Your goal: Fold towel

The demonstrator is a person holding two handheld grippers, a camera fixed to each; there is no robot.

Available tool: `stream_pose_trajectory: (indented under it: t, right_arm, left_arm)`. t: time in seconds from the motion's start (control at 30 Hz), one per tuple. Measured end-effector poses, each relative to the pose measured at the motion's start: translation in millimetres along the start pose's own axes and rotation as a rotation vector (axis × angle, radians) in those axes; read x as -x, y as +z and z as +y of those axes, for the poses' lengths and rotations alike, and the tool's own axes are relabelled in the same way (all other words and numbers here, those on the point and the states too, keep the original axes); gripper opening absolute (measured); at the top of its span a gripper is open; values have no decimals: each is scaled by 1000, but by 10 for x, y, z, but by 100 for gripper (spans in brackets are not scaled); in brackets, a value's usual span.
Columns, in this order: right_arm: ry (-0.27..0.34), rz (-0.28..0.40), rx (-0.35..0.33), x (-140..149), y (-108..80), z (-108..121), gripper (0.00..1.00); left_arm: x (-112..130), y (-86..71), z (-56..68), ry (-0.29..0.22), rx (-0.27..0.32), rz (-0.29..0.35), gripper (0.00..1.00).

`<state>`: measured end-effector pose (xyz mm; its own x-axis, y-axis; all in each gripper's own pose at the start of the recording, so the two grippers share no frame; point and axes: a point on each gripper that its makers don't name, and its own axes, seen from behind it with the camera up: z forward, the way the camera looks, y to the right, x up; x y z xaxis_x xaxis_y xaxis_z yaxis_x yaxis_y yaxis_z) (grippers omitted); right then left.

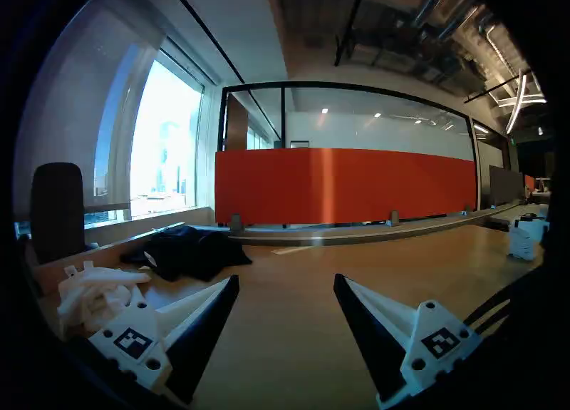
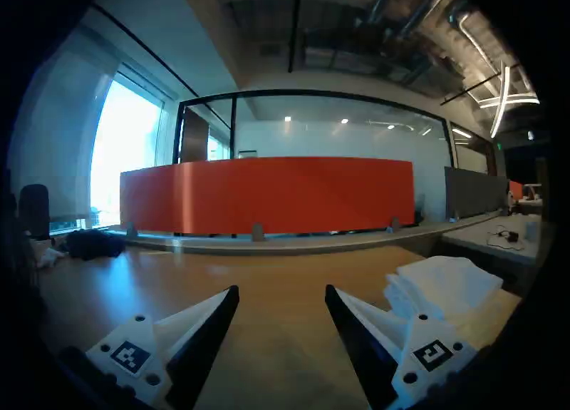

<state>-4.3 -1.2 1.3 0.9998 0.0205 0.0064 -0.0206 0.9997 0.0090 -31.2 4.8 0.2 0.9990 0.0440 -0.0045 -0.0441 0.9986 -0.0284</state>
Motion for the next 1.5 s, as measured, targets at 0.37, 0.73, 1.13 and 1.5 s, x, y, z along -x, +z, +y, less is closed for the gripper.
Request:
stream_pose_trajectory:
  t: [0.37, 0.73, 1.13, 1.5]
  right_arm:
    - [-22, 5, -11, -10, -9, -80, 93]
    - [-21, 5, -14, -33, -12, -94, 93]
    - [-21, 6, -15, -27, -26, -99, 93]
    - [-20, 5, -14, -25, -23, -98, 94]
  left_arm:
    - [-2, 0, 0, 0, 0, 0, 98]
    - [0, 1, 2, 0, 0, 0, 99]
    - [2, 2, 2, 0, 0, 0, 99]
    - [-1, 3, 2, 0, 0, 0, 99]
